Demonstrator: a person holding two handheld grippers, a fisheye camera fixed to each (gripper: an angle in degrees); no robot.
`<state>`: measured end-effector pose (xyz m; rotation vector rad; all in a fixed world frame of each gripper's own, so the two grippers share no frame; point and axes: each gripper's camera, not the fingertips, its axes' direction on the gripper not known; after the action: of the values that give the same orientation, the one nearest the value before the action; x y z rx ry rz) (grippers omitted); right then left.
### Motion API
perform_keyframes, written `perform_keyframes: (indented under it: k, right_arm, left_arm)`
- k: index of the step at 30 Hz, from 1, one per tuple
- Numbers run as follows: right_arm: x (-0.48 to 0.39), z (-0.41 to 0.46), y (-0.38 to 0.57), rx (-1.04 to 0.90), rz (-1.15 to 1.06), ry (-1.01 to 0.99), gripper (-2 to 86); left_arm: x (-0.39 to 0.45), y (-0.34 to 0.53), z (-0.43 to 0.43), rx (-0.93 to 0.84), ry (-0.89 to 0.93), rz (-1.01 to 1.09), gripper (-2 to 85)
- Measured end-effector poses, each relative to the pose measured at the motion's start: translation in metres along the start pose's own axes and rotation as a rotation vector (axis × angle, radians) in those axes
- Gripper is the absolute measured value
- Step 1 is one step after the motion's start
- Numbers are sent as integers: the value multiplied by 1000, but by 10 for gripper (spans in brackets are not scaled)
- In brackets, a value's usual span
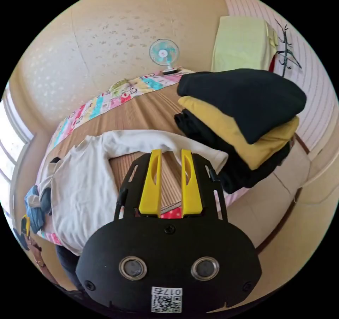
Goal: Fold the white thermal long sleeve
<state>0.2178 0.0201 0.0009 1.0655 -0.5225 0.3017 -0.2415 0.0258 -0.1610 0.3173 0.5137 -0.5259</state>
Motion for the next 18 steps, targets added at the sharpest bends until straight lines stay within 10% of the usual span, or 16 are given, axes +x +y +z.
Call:
perform_keyframes:
  k: [4, 9, 18]
  right_arm:
    - [-92, 40, 66, -201, -297, -298, 99]
    - [-136, 45, 131, -263, -488, -163, 68]
    - [-124, -40, 189, -401, -385, -73, 22]
  left_arm:
    - [27, 26, 89, -311, -51, 115, 108]
    - [43, 43, 87, -340, -189, 375, 53]
    - [-15, 92, 11, -275, -144, 84, 4]
